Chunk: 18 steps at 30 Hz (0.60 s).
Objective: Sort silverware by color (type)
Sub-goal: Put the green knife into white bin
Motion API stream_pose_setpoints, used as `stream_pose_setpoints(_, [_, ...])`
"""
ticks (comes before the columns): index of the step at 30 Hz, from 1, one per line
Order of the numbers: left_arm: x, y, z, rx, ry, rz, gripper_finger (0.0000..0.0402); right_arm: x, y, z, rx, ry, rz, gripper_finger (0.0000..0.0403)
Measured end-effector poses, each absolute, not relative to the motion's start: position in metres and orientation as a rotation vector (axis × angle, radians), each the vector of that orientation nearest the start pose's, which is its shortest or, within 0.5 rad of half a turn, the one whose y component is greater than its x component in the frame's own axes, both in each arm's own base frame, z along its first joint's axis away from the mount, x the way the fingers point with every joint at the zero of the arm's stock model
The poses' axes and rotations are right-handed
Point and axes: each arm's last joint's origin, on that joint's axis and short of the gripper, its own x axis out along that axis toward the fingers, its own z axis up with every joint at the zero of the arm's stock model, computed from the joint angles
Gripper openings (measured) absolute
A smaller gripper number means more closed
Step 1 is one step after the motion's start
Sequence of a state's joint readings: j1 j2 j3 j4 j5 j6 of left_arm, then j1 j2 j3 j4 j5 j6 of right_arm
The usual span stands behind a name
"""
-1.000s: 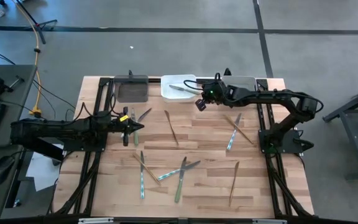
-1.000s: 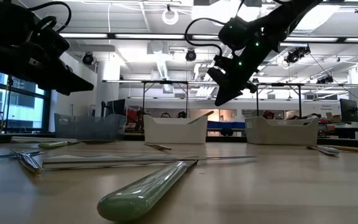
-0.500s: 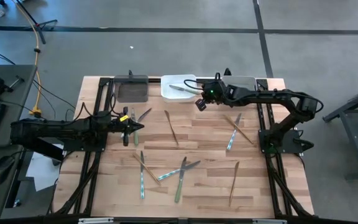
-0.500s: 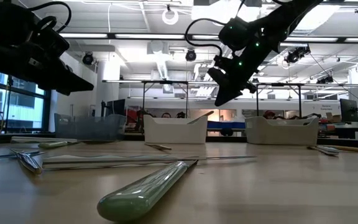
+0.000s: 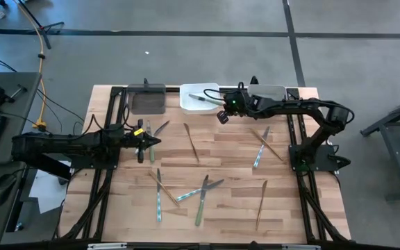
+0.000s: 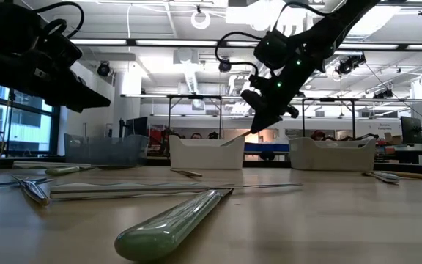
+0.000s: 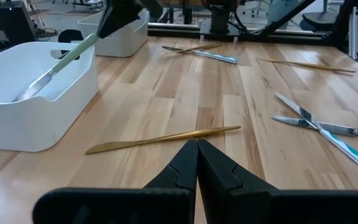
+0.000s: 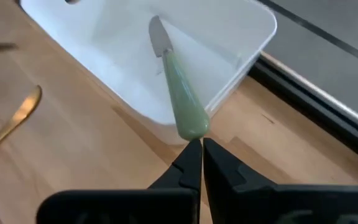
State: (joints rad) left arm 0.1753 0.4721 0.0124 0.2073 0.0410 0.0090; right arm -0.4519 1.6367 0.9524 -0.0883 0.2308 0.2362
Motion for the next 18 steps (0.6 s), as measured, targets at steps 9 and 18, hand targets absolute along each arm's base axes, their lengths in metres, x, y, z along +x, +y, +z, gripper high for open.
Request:
stream_pose_setpoints(9, [0.1230, 0.0206, 0.1445, -0.018, 0.252, 0.132, 0.0000, 0.2976, -0.1532, 0.1921, 0.308, 0.698, -0.706, 0.0000])
stream_pose_setpoints(18, [0.1230, 0.0206, 0.1445, -0.024, 0.251, 0.133, 0.0000, 0.2993, -0.1558, 0.1946, 0.302, 0.670, -0.625, 0.0000])
